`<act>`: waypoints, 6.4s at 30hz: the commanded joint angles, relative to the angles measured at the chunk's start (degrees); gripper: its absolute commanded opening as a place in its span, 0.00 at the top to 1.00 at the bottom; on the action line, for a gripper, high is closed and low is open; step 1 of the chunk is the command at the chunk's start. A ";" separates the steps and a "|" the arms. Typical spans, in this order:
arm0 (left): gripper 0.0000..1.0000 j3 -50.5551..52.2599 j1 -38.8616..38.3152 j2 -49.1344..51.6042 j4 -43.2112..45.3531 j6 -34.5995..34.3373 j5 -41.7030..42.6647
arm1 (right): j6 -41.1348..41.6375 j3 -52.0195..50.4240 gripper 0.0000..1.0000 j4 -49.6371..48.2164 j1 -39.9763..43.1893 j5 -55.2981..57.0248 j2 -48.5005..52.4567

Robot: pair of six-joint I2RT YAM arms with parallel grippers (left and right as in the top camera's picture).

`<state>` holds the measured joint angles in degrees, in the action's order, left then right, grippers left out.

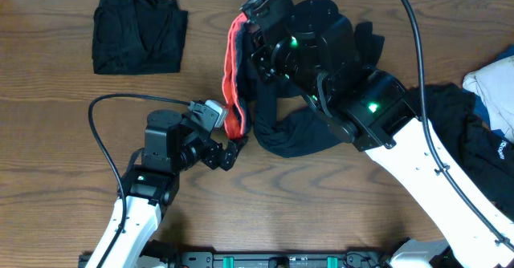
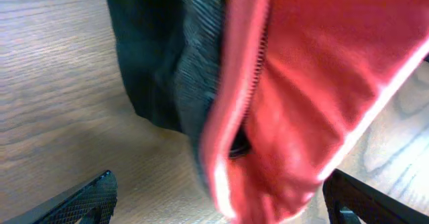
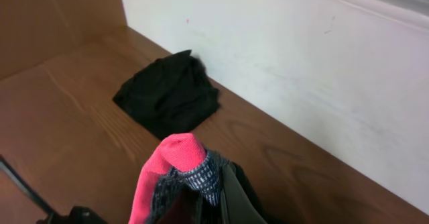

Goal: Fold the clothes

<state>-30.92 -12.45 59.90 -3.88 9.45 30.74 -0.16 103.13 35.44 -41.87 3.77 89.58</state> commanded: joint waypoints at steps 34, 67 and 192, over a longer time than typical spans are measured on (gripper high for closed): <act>0.94 -1.36 -0.22 7.06 9.38 -1.18 -1.90 | 2.84 1.88 0.97 2.34 -0.44 -4.20 -1.22; 0.94 -34.49 -0.24 -16.17 -17.16 -1.55 -8.39 | -11.17 1.88 0.97 -3.87 2.54 31.69 -14.97; 0.02 -82.99 -4.44 38.77 -55.82 -14.29 -53.18 | 1.88 6.88 0.46 23.52 30.95 -7.10 2.14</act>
<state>-114.08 -17.93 98.96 -58.85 -1.43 -24.82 0.47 109.12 57.60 -10.72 -1.13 90.56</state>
